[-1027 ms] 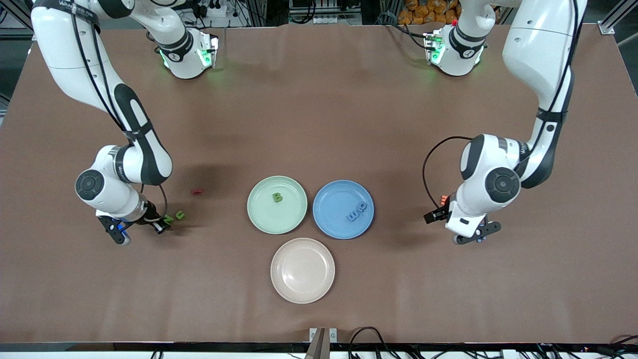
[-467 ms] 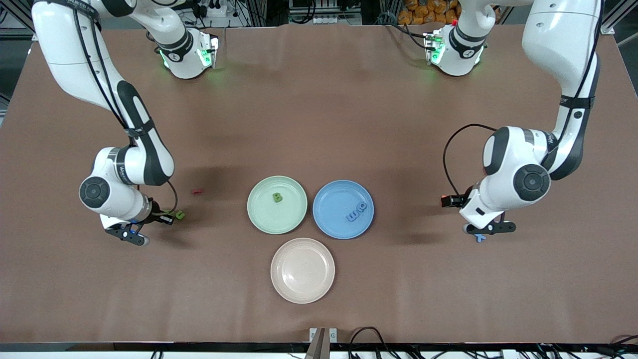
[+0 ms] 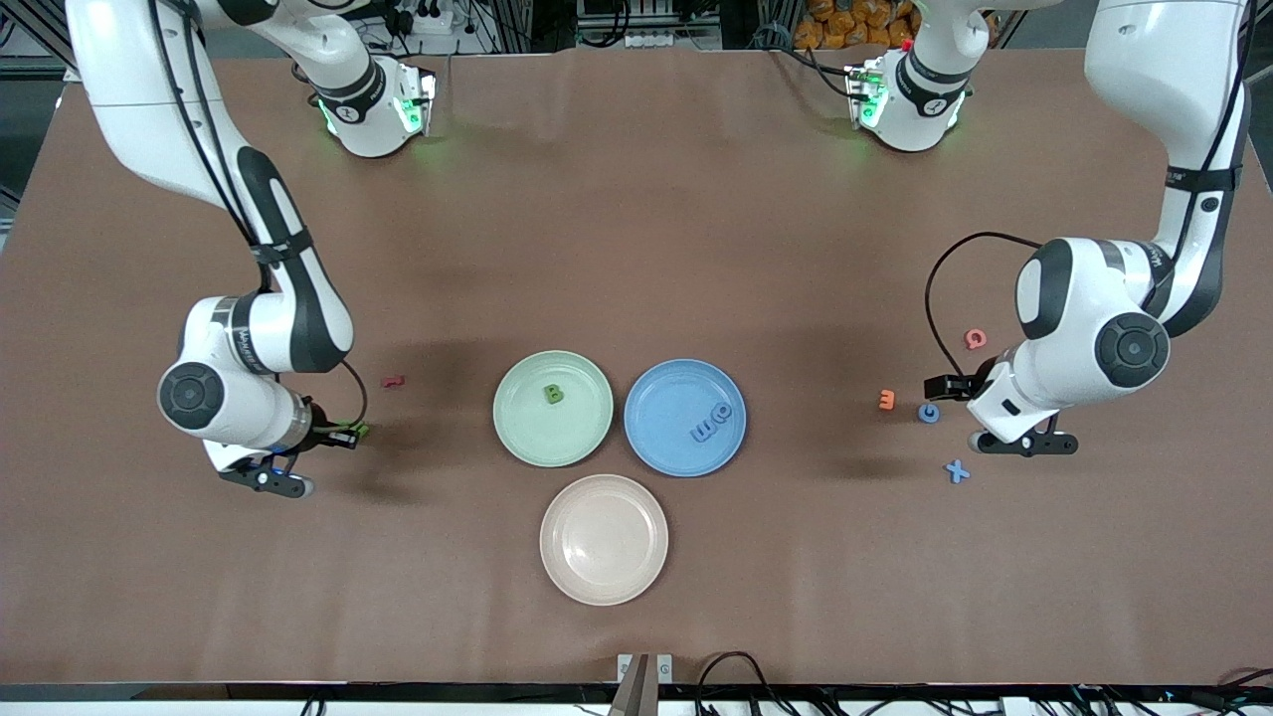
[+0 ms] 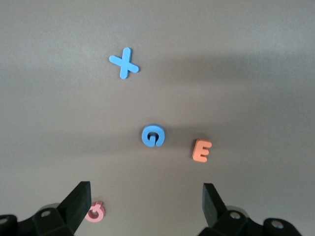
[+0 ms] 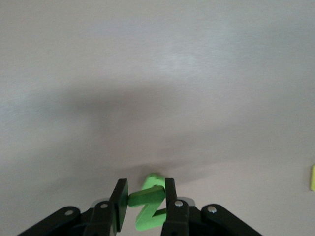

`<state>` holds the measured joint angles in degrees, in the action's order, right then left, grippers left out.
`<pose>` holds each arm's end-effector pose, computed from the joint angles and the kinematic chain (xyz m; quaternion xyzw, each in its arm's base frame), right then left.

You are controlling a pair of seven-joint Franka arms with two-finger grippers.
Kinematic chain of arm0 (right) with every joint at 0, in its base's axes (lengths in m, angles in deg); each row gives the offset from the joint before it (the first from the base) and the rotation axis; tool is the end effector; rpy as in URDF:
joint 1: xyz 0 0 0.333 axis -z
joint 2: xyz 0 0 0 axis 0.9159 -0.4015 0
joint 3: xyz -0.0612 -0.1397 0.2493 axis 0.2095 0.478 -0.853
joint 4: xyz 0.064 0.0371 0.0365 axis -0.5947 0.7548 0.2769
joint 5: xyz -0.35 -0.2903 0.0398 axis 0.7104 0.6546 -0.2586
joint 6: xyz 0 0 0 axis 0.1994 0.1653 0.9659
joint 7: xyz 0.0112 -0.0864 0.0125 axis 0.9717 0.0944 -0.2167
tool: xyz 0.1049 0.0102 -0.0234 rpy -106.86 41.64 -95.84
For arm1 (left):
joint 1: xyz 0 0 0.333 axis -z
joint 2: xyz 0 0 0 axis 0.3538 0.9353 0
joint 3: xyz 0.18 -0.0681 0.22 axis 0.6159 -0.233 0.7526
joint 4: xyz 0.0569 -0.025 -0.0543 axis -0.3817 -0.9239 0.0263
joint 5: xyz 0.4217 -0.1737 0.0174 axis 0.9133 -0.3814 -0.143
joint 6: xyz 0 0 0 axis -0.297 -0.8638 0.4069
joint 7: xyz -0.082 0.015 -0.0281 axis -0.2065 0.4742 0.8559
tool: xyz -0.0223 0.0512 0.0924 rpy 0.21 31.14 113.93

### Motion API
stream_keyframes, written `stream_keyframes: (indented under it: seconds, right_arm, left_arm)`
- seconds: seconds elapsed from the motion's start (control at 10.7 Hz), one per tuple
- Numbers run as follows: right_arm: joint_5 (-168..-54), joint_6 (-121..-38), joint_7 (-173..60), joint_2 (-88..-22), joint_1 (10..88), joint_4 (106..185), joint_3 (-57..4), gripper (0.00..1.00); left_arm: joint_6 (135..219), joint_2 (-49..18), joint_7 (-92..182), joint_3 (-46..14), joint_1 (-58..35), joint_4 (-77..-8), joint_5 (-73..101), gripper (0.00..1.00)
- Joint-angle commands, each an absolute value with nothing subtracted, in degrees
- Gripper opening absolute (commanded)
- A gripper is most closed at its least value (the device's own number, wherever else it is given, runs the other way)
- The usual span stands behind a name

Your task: Sort letters by color into matching plates

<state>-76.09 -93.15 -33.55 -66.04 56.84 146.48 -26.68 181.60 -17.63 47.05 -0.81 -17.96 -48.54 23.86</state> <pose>0.6906 0.0531 0.1603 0.9916 -0.1222 -0.0374 0.0214 0.6613 -0.0661 0.2296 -0.9974 0.0160 0.0703 0.0034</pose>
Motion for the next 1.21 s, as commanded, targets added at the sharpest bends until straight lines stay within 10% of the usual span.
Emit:
stream_keyframes:
  seconds: [0.0,1.12]
  right_arm:
    - [-75.7,-90.8,-33.9,-65.5,52.3,144.7,-27.0,0.28]
    - [-77.9,-88.3,-33.5,-68.5,37.5,138.7,-29.4,0.28]
  left_arm:
    - [181.7,-23.8,47.3,-1.6,-18.3,-54.6,25.3,1.0]
    - [186.0,-31.1,45.6,-1.5,-19.7,-63.2,24.9,1.0]
